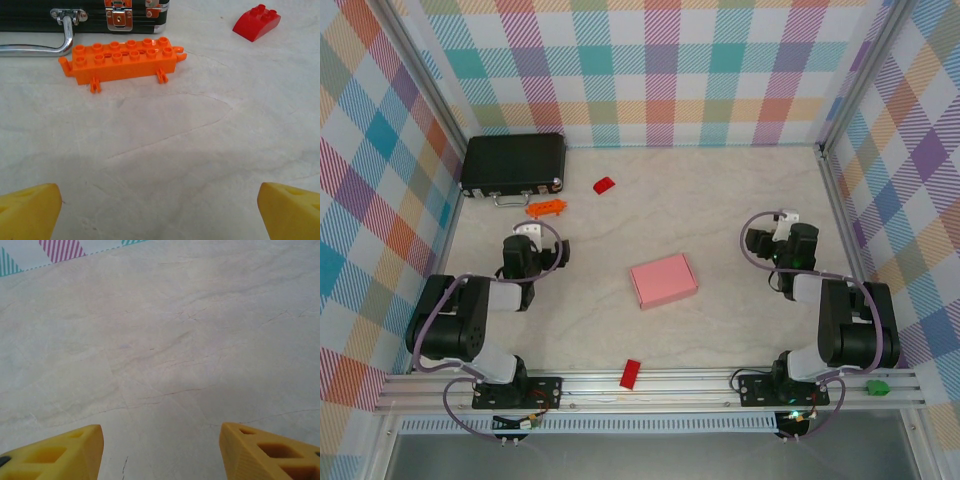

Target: Fold the paper box

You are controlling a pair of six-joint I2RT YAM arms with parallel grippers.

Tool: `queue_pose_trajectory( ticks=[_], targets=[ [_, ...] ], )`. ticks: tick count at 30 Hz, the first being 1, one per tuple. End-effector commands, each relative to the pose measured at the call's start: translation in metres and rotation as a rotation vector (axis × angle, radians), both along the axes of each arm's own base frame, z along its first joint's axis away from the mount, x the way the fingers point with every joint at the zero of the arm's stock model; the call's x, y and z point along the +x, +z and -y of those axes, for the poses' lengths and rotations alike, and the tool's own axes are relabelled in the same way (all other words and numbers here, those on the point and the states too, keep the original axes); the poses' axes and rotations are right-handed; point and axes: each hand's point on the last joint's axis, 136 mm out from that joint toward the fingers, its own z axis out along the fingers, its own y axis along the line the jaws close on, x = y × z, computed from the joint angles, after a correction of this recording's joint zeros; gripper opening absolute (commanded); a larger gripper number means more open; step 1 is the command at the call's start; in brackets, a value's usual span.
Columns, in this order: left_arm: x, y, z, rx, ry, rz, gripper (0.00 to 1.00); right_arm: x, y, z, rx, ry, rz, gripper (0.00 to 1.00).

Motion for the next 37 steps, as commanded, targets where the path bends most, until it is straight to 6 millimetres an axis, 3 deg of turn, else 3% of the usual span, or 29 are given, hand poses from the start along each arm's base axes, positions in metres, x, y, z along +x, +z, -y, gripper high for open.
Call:
queue_pose_trajectory(
  ticks=[1, 4, 10, 11, 12, 24, 37],
  targets=[
    [0.011, 0.024, -0.004, -0.019, 0.016, 0.132, 1.00, 0.007, 0.019, -0.004, -0.013, 0.039, 0.101, 0.63],
    [0.015, 0.022, -0.016, -0.015, 0.093, 0.108, 1.00, 0.004, 0.020, -0.006, -0.021, 0.045, 0.126, 0.64],
    [0.017, 0.022, -0.017, -0.003, 0.108, 0.104, 1.00, 0.003, 0.009, -0.008, -0.058, 0.022, 0.172, 0.72],
    [0.016, 0.023, -0.016, -0.003, 0.108, 0.107, 1.00, 0.004, 0.007, -0.003, -0.062, -0.005, 0.132, 0.81],
    [0.016, 0.023, -0.017, -0.003, 0.107, 0.107, 1.00, 0.007, 0.007, -0.001, -0.063, -0.020, 0.132, 0.99],
    [0.019, 0.020, -0.004, -0.006, 0.030, 0.085, 1.00, 0.009, 0.004, -0.006, -0.089, -0.009, 0.117, 0.99],
    [0.019, 0.021, -0.004, -0.007, 0.030, 0.087, 1.00, 0.009, 0.005, -0.006, -0.090, -0.010, 0.119, 0.99]
  ],
)
